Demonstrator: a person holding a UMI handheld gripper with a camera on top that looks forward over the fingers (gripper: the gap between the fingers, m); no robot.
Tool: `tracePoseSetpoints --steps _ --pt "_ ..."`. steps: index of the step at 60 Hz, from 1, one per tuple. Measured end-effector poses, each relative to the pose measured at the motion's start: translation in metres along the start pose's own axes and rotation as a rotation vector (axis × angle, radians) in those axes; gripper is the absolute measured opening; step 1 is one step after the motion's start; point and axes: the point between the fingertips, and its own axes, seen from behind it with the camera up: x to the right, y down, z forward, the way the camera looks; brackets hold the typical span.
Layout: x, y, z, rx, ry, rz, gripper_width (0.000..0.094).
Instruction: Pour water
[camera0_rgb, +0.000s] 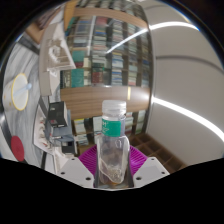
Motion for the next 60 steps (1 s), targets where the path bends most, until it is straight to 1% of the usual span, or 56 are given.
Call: tracePoseSetpoints --steps 5,9,17,22,26,35,38,43,46,51,54,55,57,58,60 --pt "-0.024 -0.041 0.016 0.133 0.029 -0.281 0.0388" --pt "-0.048 -0.068 0.018 0.216 0.024 -0.465 0.0388" --pt "-0.109 -0.088 0.016 0.31 -0.022 -0.728 0.0386" --pt "-0.135 -0.104 0.006 0.382 -0.029 -0.818 0.0388" --pt "-0.145 -0.102 0.008 0.403 -0.027 -0.83 0.0389" --pt "-0.124 -0.103 0.011 0.356 -0.044 -0.67 0.039" --pt "-0.104 -0.107 0.011 0.346 -0.055 -0.524 0.0388" --pt "-0.073 -0.109 0.01 0.306 -0.099 -0.162 0.0388" --pt "-0.048 -0.106 0.01 0.265 -0.14 0.082 0.0388" --pt "-0.027 -0.1 0.008 0.194 -0.221 0.479 0.039" --pt "-0.027 -0.096 0.007 0.148 -0.287 0.691 0.0389" --pt "-0.03 -0.099 0.001 0.126 -0.292 0.744 0.039" --pt "-0.037 -0.092 0.002 0.091 -0.332 0.858 0.0388" --pt "-0.034 -0.083 0.005 0.074 -0.359 0.912 0.0388" --pt "-0.046 -0.079 0.003 0.041 -0.415 1.025 0.0388"
